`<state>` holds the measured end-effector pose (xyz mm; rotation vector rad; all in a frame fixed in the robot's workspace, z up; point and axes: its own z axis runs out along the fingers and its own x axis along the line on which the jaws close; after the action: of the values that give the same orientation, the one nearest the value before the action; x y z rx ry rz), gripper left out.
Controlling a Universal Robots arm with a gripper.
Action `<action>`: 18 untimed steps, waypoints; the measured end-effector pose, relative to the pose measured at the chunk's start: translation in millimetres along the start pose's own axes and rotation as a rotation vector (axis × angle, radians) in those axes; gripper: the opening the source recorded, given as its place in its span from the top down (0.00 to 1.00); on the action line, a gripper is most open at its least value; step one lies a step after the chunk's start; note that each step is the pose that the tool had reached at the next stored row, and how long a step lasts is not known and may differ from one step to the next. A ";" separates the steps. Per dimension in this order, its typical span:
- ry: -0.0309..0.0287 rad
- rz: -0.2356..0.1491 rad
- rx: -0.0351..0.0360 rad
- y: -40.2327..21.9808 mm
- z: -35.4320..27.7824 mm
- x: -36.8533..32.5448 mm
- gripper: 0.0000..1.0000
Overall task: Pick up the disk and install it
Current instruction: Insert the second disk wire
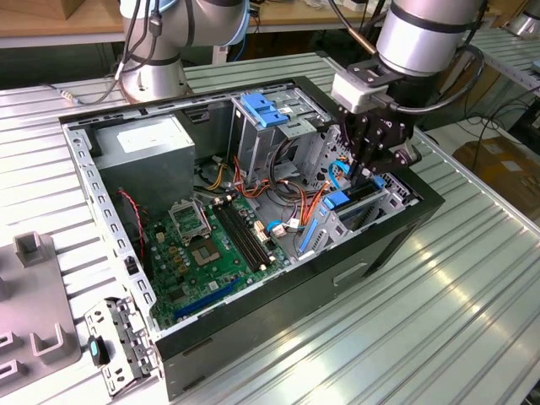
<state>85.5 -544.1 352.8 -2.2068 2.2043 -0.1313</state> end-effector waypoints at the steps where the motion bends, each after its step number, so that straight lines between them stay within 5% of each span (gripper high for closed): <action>1: -0.0001 0.000 0.0000 0.0 0.2 0.7 0.84; 18: 0.0000 0.004 -0.0002 -3.7 6.0 1.1 0.84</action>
<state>89.6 -545.4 347.2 -2.2024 2.2087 -0.1310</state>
